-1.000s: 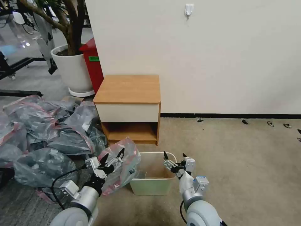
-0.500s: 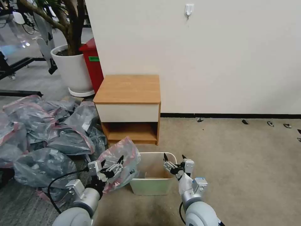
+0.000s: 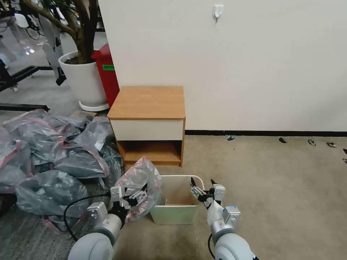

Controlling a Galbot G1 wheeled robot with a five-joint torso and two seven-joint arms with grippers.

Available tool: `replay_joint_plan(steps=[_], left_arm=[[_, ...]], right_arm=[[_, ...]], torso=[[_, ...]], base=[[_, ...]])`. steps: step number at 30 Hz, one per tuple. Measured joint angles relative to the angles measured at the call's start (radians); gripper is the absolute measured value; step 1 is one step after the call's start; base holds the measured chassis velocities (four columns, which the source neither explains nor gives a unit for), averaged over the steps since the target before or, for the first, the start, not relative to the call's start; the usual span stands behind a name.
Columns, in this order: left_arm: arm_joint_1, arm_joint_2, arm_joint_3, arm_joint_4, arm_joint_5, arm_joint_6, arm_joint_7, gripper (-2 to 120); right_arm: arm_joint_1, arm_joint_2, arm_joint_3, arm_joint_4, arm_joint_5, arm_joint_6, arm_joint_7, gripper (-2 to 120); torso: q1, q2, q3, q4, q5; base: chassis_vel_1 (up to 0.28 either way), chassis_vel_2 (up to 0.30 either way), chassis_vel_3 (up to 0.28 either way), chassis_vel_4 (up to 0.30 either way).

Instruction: Pick up the garbage bag from the table and place it over the trash can.

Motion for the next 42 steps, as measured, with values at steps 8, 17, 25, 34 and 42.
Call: replay_joint_plan(steps=[8,17,25,34,42], left_arm=[[-0.008,0.03,-0.013,-0.031,-0.042,0.116,-0.049,84],[-0.03,0.078,0.002,-0.038,-0.058,0.152,-0.077,75],[-0.077,0.153,0.041,0.0,-0.108,0.172,-0.111,70],[-0.121,0.214,0.079,0.031,-0.15,0.178,-0.129,70],[-0.146,0.241,0.101,0.045,-0.19,0.192,-0.151,70]], right_arm=[[0.005,0.004,-0.003,-0.006,-0.003,0.001,0.0,84],[0.0,0.007,-0.002,-0.011,-0.012,0.008,0.0,80],[-0.012,0.015,0.006,-0.015,-0.024,0.015,-0.001,78],[-0.021,0.024,0.012,-0.015,-0.033,0.015,-0.001,78],[-0.023,0.024,0.017,-0.016,-0.035,0.017,-0.001,77]], torso=[[0.0,0.0,0.0,0.0001,0.0],[0.0,0.0,0.0,0.0001,-0.0001],[0.0,0.0,0.0,0.0001,-0.0002],[0.0,0.0,0.0,0.0,-0.0001],[0.0,0.0,0.0,0.0001,-0.0001]], base=[[0.0,0.0,0.0,0.0],[0.0,0.0,0.0,0.0],[0.0,0.0,0.0,0.0],[0.0,0.0,0.0,0.0],[0.0,0.0,0.0,0.0]])
